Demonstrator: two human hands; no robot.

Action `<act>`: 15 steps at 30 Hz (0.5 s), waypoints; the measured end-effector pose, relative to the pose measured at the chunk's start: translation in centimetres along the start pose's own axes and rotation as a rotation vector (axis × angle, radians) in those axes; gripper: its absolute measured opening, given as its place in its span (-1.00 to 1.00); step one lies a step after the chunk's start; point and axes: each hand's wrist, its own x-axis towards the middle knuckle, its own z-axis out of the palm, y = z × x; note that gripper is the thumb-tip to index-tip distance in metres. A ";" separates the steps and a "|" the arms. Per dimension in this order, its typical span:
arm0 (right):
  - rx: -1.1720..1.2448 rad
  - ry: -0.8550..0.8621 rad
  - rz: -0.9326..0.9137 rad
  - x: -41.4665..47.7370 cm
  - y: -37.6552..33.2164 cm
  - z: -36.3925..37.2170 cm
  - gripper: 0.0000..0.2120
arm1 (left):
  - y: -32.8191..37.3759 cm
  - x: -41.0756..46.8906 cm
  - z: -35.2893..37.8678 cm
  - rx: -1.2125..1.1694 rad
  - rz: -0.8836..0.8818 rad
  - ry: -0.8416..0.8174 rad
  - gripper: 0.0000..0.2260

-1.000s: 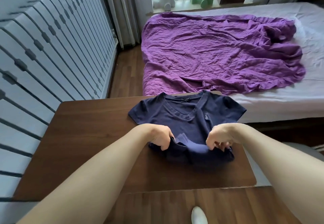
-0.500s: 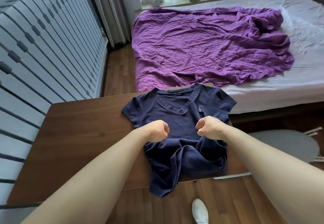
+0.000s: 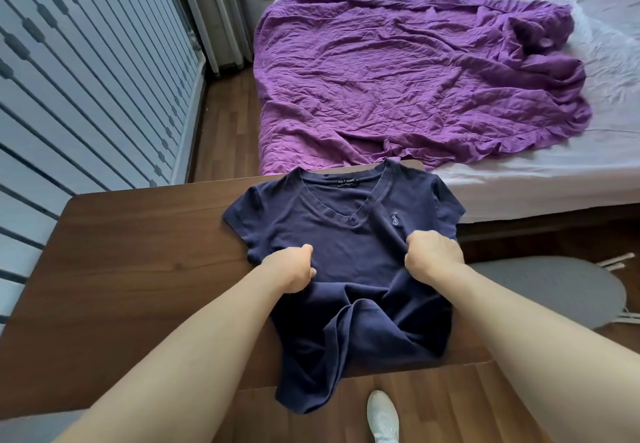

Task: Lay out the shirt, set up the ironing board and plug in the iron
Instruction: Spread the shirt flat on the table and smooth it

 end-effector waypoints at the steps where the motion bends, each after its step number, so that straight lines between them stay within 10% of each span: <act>1: 0.008 0.056 -0.033 0.4 -0.3 -0.1 -0.71 | 0.1 0.2 0.0 -0.009 -0.002 0.066 -0.66; 15: 0.215 -0.259 -0.223 7.1 -2.3 1.4 -0.38 | 0.0 5.3 0.5 -0.050 -0.153 0.027 -0.23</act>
